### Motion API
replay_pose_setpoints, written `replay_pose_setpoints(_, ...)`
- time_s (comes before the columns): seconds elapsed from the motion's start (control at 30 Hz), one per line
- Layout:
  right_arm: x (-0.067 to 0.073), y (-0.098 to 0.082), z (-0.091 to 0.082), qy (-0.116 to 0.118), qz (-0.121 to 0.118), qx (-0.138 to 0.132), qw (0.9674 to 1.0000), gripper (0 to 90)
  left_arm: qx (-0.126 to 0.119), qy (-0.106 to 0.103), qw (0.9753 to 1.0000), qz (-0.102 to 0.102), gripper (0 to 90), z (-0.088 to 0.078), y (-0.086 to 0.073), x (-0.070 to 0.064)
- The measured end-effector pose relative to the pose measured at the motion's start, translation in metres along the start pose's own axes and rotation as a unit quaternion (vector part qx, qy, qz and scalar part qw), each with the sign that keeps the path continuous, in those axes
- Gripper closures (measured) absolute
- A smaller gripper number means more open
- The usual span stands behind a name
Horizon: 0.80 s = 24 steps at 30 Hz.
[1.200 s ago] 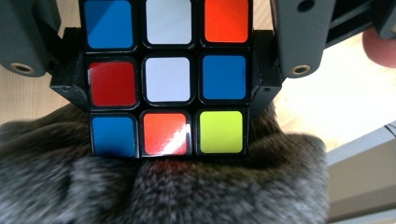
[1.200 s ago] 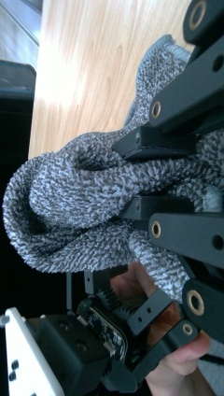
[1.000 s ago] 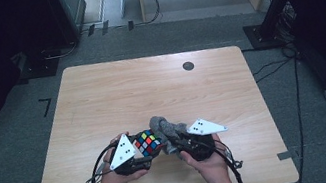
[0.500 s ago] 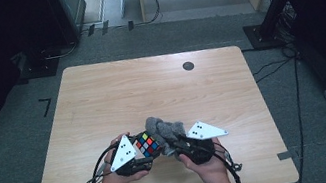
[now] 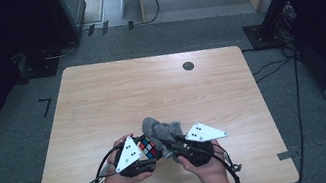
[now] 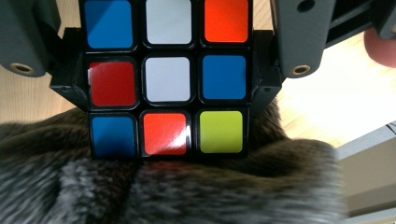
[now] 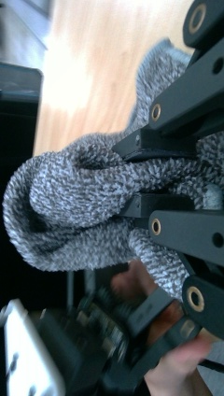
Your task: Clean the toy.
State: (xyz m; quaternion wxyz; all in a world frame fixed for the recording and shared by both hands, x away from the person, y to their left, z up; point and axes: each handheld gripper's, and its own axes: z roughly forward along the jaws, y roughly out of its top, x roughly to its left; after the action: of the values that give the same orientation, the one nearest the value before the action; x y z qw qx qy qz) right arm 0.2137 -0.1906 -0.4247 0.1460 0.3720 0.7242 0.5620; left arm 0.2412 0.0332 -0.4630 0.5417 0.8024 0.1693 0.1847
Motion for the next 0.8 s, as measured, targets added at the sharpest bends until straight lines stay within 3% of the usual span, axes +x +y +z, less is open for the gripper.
replay_pose_setpoints(0.07,-0.005,-0.001,0.0,0.008,0.013,0.0,0.9999,76.8,-0.003,0.0,1.0,-0.005,34.1,-0.001,0.001,0.002)
replay_pose_setpoints(0.17,-0.022,-0.011,0.004,-0.019,0.048,0.019,0.9985,76.9,-0.01,0.003,0.9998,-0.019,34.1,-0.006,0.001,0.007)
replay_pose_setpoints(0.23,-0.026,-0.014,0.005,-0.017,0.061,0.024,0.9977,76.9,-0.009,0.0,0.9997,-0.025,34.1,-0.006,0.0,0.008)
replay_pose_setpoints(0.37,-0.011,-0.004,0.001,0.018,0.028,-0.002,0.9994,75.9,-0.004,-0.007,0.9993,-0.036,34.1,-0.002,0.0,0.006)
replay_pose_setpoints(0.43,-0.006,0.0,0.001,0.012,0.015,-0.002,0.9998,75.5,-0.002,-0.01,0.9994,-0.033,34.1,-0.002,0.0,0.004)
replay_pose_setpoints(0.5,-0.011,-0.002,0.003,0.008,0.021,0.003,0.9997,75.2,-0.001,-0.012,0.9994,-0.034,34.2,-0.002,0.001,0.005)
replay_pose_setpoints(0.6,-0.025,-0.011,0.007,-0.021,0.038,0.028,0.9987,75.1,0.005,-0.015,0.999,-0.043,34.2,-0.002,0.001,0.007)
replay_pose_setpoints(0.7,-0.022,-0.01,0.005,-0.014,0.039,0.021,0.9989,75.4,-0.001,-0.022,0.9985,-0.05,34.2,-0.002,0.001,0.009)
replay_pose_setpoints(0.8,-0.007,-0.001,0.001,0.024,0.024,-0.015,0.9993,75.0,-0.002,-0.02,0.9988,-0.046,34.2,-0.002,0.001,0.008)
